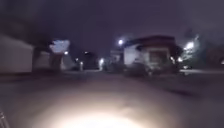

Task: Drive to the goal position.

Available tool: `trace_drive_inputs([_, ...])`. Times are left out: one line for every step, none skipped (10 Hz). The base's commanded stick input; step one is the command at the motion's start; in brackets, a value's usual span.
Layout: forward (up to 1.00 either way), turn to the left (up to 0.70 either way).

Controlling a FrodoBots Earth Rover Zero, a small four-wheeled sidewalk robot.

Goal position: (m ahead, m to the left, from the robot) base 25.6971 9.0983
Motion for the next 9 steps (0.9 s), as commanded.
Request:
trace_drive_inputs([0.7, 0.0])
trace_drive_inputs([0.7, 0.0])
trace_drive_inputs([0.7, 0.0])
trace_drive_inputs([0.7, 0.0])
trace_drive_inputs([0.7, 0.0])
trace_drive_inputs([0.7, 0.0])
trace_drive_inputs([0.7, 0.0])
trace_drive_inputs([0.7, 0.0])
trace_drive_inputs([0.7, 0.0])
